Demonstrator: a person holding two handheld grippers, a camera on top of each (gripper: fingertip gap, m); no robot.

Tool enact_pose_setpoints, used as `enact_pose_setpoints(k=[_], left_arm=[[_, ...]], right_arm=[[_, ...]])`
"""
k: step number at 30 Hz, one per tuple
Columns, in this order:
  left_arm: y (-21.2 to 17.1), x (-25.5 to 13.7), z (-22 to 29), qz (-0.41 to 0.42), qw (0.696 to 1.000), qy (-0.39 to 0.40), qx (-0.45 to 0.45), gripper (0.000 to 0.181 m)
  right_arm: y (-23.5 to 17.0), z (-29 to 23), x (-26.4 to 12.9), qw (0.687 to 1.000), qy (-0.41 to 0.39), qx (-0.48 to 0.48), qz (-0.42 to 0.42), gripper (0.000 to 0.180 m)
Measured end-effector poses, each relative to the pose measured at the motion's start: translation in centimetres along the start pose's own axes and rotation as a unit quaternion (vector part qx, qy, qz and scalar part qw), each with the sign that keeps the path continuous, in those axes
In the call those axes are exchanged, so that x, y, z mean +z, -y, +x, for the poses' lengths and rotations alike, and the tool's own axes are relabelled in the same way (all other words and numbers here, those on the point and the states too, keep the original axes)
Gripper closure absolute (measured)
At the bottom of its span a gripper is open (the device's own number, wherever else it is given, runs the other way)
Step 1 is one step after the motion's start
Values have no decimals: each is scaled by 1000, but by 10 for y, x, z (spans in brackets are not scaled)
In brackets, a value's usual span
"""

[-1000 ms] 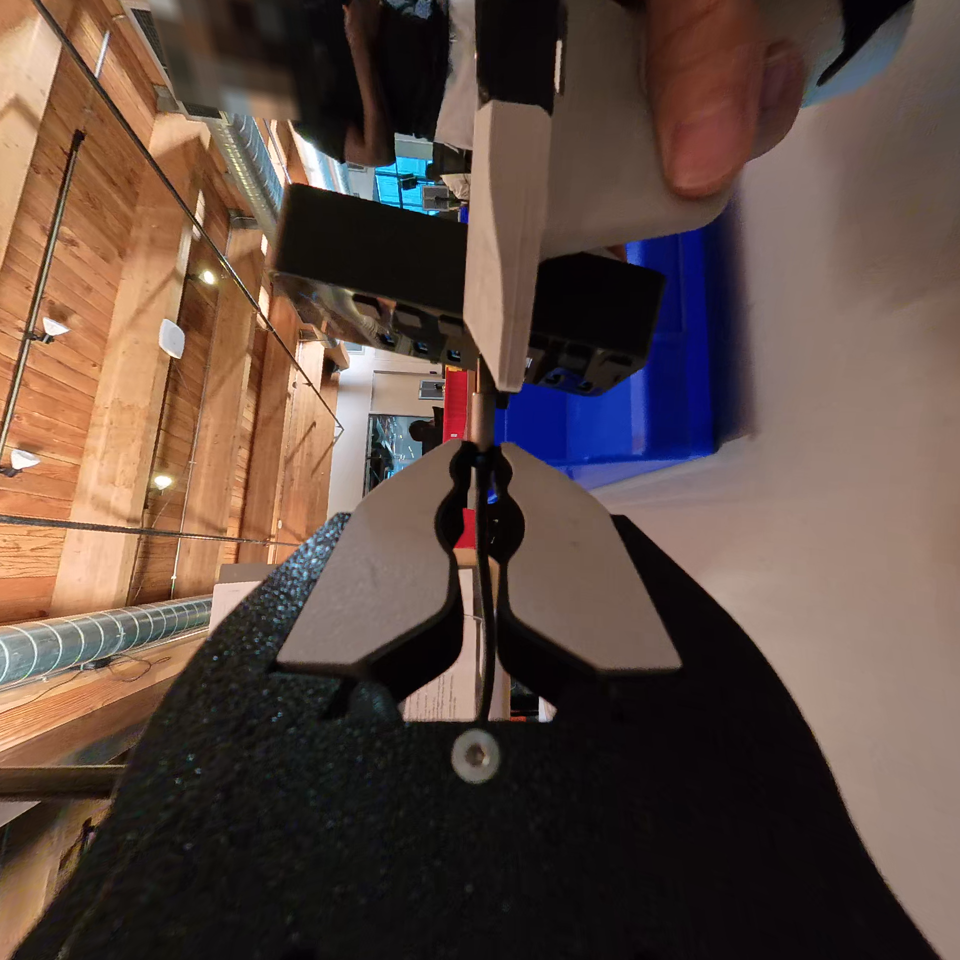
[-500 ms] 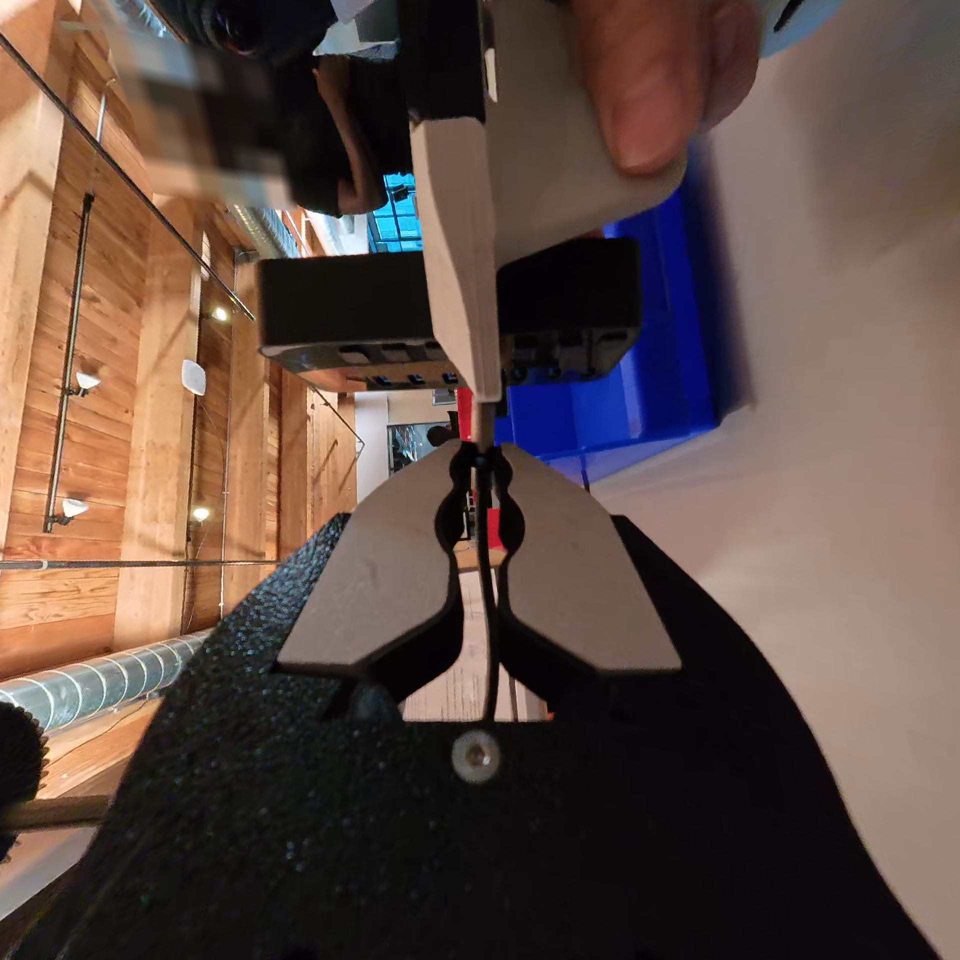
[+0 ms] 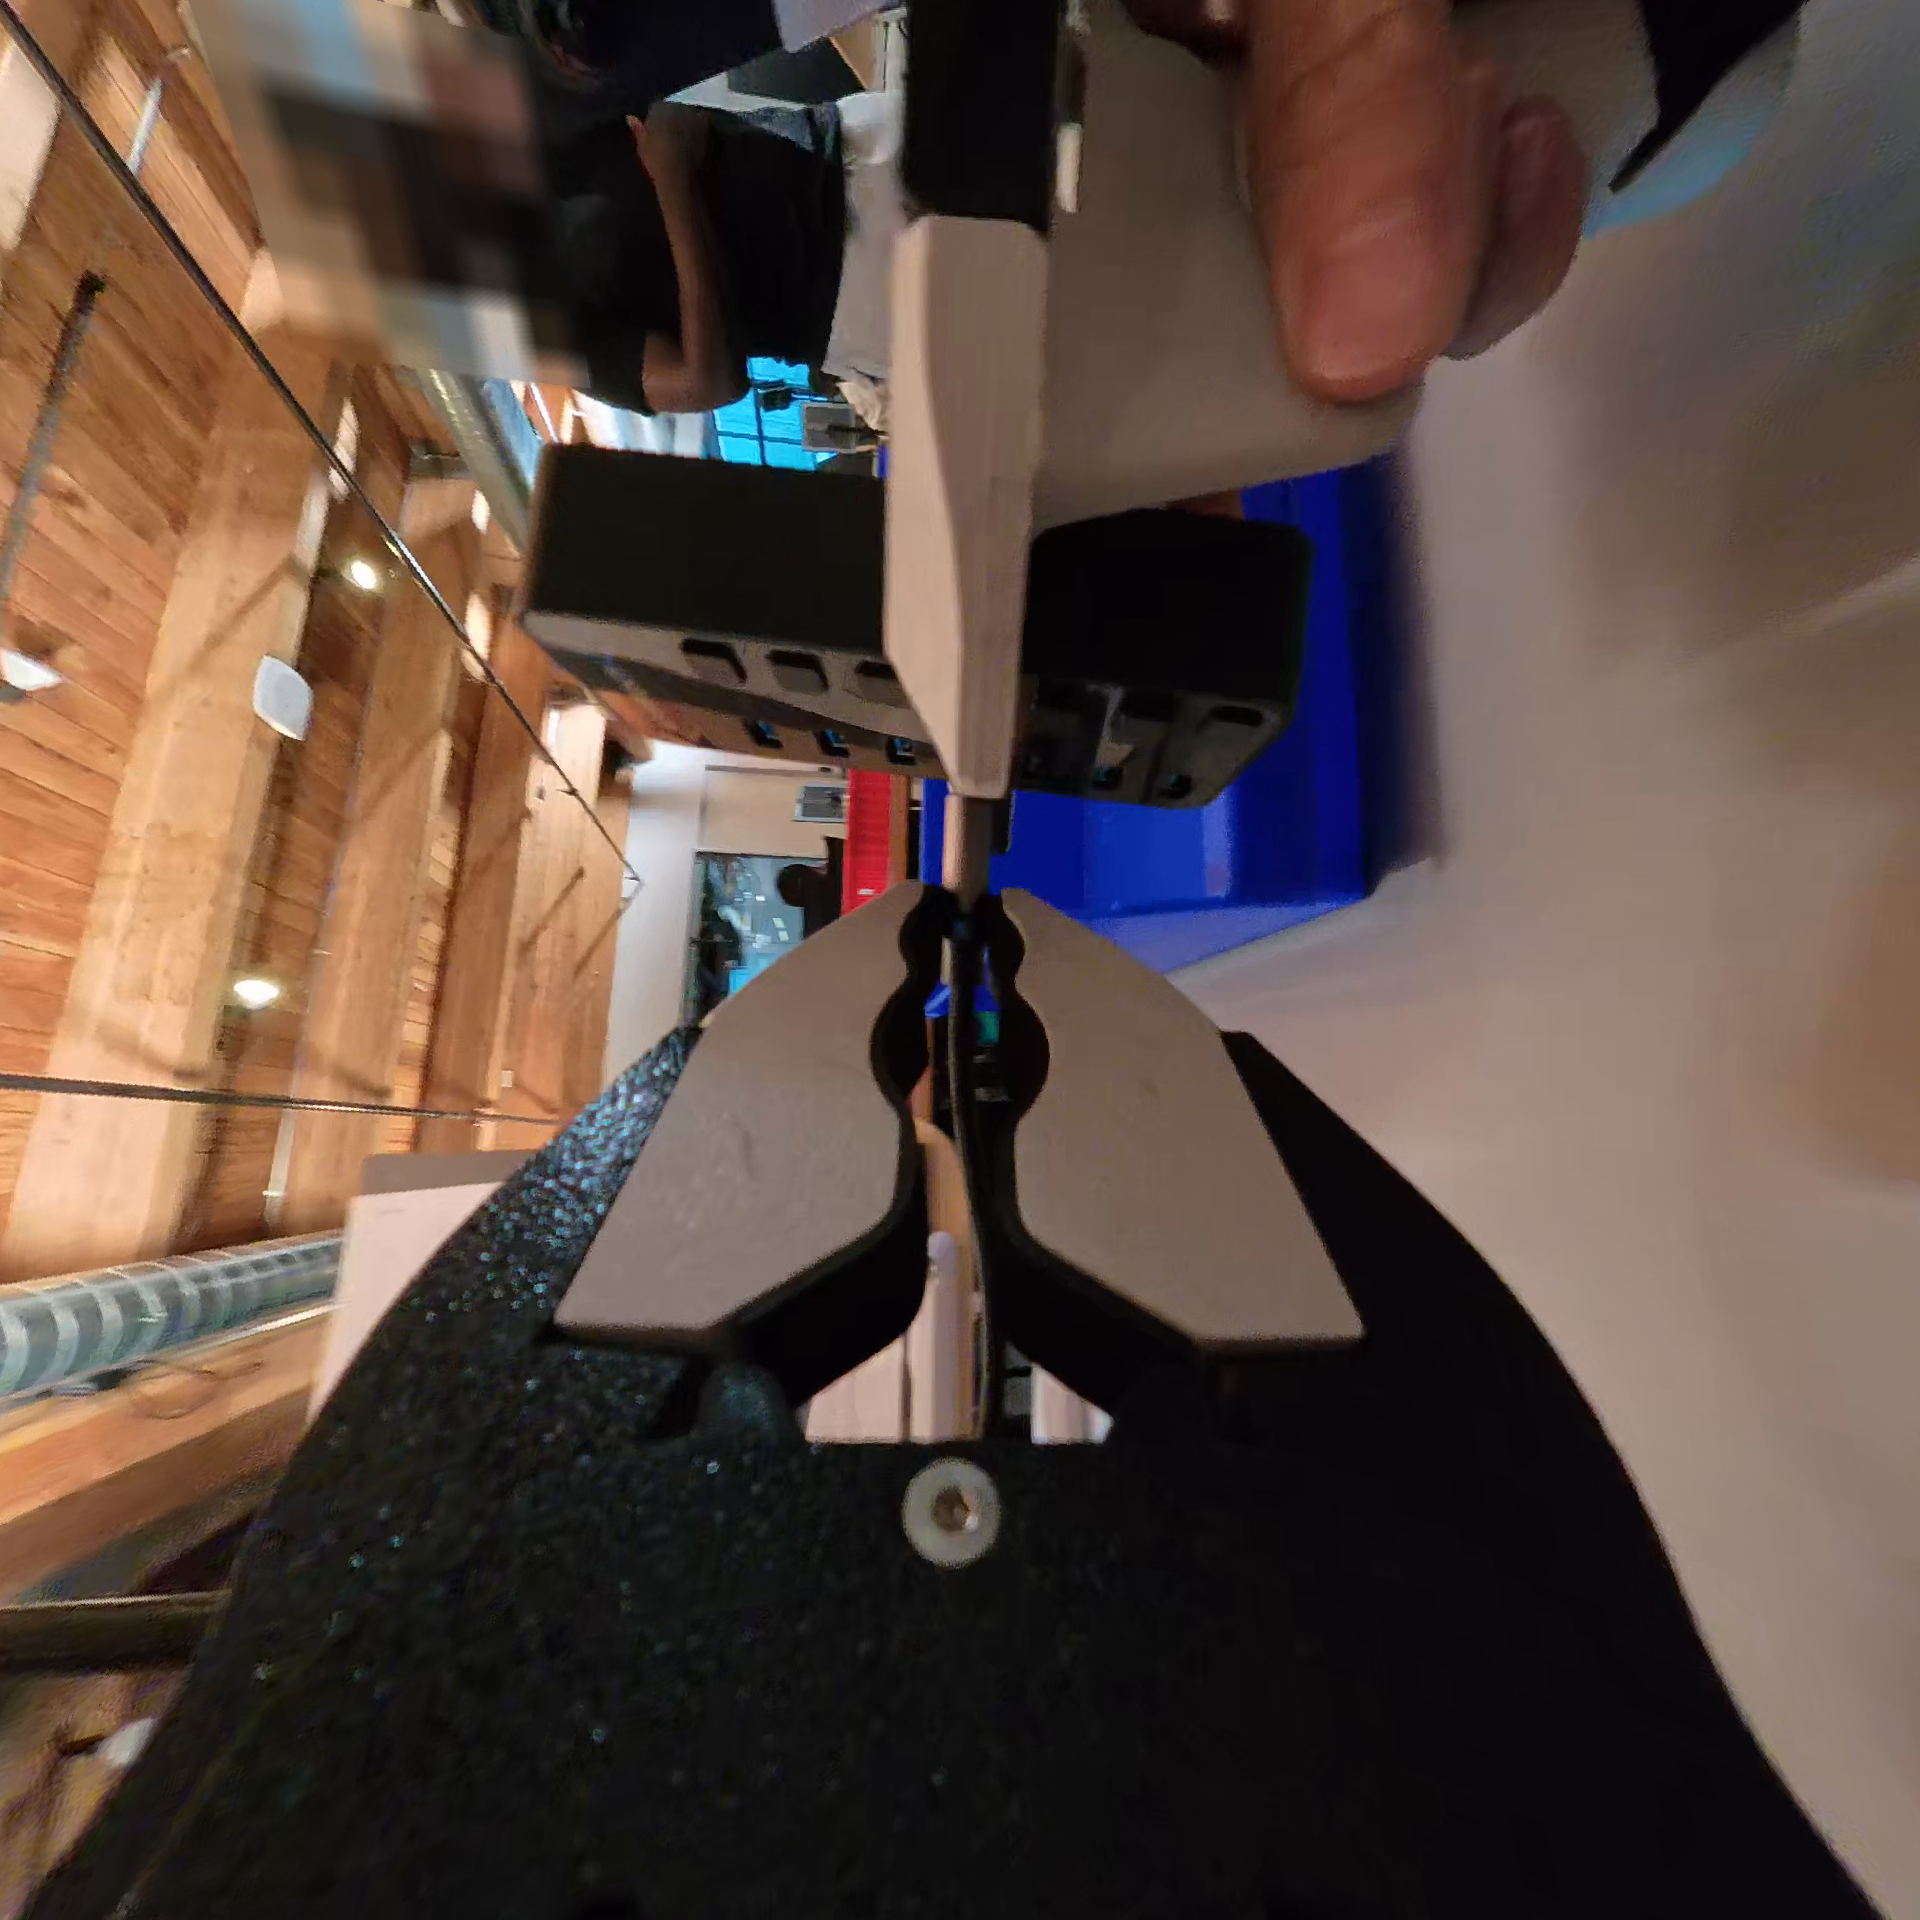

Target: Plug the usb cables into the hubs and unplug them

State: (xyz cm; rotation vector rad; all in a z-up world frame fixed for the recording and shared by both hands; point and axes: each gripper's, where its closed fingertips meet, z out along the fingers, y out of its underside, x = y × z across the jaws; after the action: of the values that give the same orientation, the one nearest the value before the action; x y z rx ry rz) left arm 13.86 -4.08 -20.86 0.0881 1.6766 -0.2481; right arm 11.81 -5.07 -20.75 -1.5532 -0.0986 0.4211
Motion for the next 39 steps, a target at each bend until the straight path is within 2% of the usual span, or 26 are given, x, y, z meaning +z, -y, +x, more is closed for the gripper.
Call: enact_pose_setpoints(k=[1, 5, 7, 9, 14, 16, 17, 18, 20, 24, 26, 27, 28, 30, 32, 34, 36, 38, 39], left_arm=[[0, -1, -1, 2, 1000, -7, -14, 174], [4, -2, 3, -15, 998, -18, 57, 173], [4, -2, 5, -16, 998, -20, 57, 173], [6, -3, 0, -7, 1000, -14, 12, 173], [7, -3, -6, 20, 999, -17, -25, 171], [10, -4, -12, 33, 996, -22, -80, 168], [10, -6, -17, 38, 992, -26, -120, 160], [11, -8, -22, 45, 985, -32, -165, 150], [15, -14, -33, 73, 958, -66, -270, 147], [27, -34, -57, 153, 862, -146, -461, 142], [32, -42, -62, 173, 813, -193, -521, 139], [34, -44, -60, 176, 799, -214, -533, 135], [36, -45, -56, 182, 794, -231, -532, 128], [25, -35, -37, 148, 807, -244, -518, 126], [17, -29, -18, 114, 813, -267, -504, 111], [19, -27, -22, 149, 801, -253, -521, 106], [24, -26, -23, 189, 776, -251, -547, 111], [33, -29, -14, 212, 742, -294, -564, 122], [33, -29, -14, 217, 741, -292, -564, 122]], right_arm=[[0, -1, 0, 1000, 2, -2, 0, 114], [-7, -2, 3, 999, -4, -21, -27, 114], [-6, -1, 3, 999, -10, -22, -24, 114], [1, -3, 4, 1000, -4, -19, -3, 115], [9, -3, 1, 997, -21, -76, 11, 114], [15, -4, -2, 995, -35, -95, 20, 114], [17, -4, -5, 994, -34, -97, 27, 114], [20, -4, -7, 994, -36, -101, 34, 114], [21, 0, -11, 990, -56, -125, 33, 116], [22, 0, -12, 987, -63, -140, 34, 115], [18, 0, -8, 988, -65, -140, 20, 115], [14, -1, -5, 989, -58, -137, 9, 114], [12, -4, -2, 990, -46, -132, 6, 114], [12, -8, 3, 991, -40, -127, 14, 116], [11, -11, 6, 992, -29, -125, 10, 115], [6, -11, 7, 992, -23, -121, -1, 116], [8, -15, 10, 994, -10, -111, 11, 115], [2, -18, 13, 994, -3, -114, -3, 115], [3, -17, 14, 994, -5, -111, 1, 115]])
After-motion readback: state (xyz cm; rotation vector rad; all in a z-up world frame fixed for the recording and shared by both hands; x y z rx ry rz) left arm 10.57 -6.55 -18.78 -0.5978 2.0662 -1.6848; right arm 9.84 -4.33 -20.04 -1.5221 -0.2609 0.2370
